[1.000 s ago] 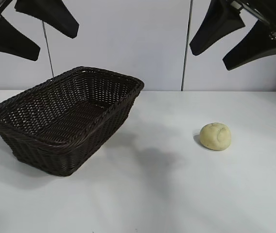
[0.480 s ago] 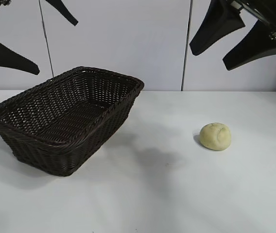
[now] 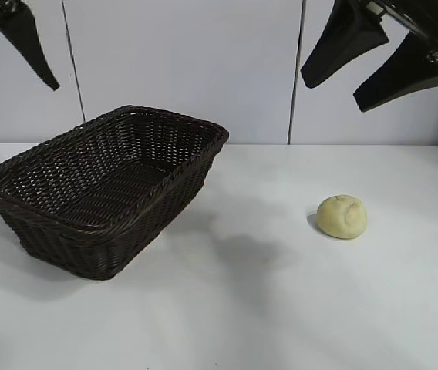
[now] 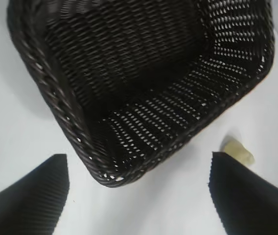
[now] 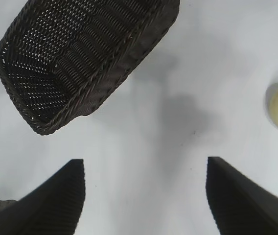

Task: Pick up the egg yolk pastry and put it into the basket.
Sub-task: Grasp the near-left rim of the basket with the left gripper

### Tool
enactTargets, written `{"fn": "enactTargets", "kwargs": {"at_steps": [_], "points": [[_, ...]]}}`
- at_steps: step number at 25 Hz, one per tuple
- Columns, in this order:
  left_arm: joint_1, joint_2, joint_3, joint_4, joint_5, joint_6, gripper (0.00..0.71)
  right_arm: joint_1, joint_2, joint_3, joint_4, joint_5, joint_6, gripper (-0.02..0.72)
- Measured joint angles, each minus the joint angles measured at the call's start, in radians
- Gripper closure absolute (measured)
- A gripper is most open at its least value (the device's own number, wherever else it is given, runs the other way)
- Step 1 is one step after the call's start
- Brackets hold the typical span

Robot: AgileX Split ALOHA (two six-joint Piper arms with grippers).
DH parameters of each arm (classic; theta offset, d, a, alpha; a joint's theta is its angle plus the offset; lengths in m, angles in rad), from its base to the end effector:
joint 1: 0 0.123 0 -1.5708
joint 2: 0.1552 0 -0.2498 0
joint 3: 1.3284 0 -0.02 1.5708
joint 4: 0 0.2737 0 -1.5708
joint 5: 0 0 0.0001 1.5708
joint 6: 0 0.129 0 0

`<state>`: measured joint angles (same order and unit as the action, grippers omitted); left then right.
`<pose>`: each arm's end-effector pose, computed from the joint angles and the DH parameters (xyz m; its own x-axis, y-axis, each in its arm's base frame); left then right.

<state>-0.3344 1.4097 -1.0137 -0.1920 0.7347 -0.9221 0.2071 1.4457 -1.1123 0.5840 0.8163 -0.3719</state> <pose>0.3069 -0.1241 0.1987 -0.7320 -0.6643 -0.1513 -0.5229 0.6900 -0.5005 0.3263 0.1216 0.2278 -0.8290 -0.1245 -0.5452 -0.3663 0.8575 0.3613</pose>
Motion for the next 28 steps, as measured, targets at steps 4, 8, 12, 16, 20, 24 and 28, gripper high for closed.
{"fn": "enactTargets", "kwargs": {"at_steps": [4,8,12,16,20,24,28], "points": [[0.0,0.064,0.0,0.016,0.006,-0.03,0.139,0.0,0.0,0.0,0.0,0.0,0.0,0.197],[0.0,0.133,-0.001,0.018,0.003,-0.057,0.139,0.0,0.0,0.0,0.0,0.0,0.0,0.197],[0.0,0.212,-0.001,0.018,-0.03,-0.063,0.139,0.0,0.0,0.0,0.0,0.0,0.0,0.197],[0.0,0.288,-0.002,0.013,-0.061,-0.063,0.139,0.0,0.0,0.0,0.0,0.0,0.0,0.197],[0.0,0.351,-0.003,-0.001,-0.077,-0.063,0.139,0.0,0.0,0.0,0.0,0.0,0.0,0.197],[0.0,0.376,-0.003,-0.021,-0.091,-0.063,0.142,0.0,0.0,0.0,0.0,0.0,0.0,0.197],[0.0,0.376,-0.005,-0.028,-0.111,-0.068,0.273,0.0,0.0,0.0,0.0,0.0,0.0,0.197]]}}
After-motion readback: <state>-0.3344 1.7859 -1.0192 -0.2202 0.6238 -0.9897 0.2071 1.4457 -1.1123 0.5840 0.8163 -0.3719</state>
